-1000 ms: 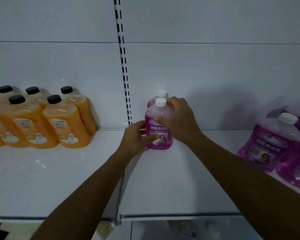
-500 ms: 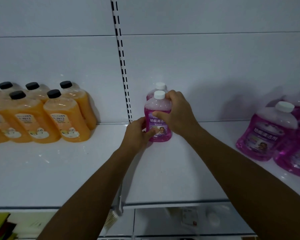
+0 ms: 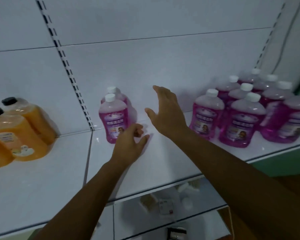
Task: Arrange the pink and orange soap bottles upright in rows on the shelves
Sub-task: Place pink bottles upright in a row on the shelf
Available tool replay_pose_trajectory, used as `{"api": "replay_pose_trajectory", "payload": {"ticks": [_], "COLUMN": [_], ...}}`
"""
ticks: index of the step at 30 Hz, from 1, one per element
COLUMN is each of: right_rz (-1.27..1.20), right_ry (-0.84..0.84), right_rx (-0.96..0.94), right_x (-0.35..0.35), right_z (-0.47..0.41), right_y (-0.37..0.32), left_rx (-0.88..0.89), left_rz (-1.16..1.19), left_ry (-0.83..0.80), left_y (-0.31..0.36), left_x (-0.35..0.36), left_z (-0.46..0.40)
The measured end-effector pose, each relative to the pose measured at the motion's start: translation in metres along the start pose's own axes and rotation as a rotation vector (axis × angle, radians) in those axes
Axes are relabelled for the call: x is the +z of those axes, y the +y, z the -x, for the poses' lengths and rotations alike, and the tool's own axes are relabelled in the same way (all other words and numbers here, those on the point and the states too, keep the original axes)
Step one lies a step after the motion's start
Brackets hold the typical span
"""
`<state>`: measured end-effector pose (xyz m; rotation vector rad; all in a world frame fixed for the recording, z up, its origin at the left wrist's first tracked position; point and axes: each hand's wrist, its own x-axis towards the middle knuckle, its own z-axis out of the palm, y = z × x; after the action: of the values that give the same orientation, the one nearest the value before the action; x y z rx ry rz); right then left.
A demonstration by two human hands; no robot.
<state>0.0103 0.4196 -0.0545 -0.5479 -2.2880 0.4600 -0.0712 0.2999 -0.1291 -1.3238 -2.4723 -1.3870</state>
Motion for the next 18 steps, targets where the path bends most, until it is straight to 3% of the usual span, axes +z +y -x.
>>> {"api": "replay_pose_trajectory", "payload": {"ticks": [6, 13, 18], "right_rz": [0.269, 0.171, 0.22], "right_ry": [0.18, 0.079, 0.01], "right_rx": [0.117, 0.296, 0.338], "right_x": [-0.07, -0.088, -0.086], "right_z": [0.014, 0.03, 0.029], "right_y": [0.057, 0.09, 0.1], "left_rx": [0.008, -0.049, 0.015], "left_rz": [0.1, 0.342, 0.386], "left_ry": [-0.263, -0.455, -0.445], "left_y": [0.047, 0.076, 0.077], "left_x": [0.061, 0.109, 0.119], "left_z": [-0.027, -0.048, -0.047]}}
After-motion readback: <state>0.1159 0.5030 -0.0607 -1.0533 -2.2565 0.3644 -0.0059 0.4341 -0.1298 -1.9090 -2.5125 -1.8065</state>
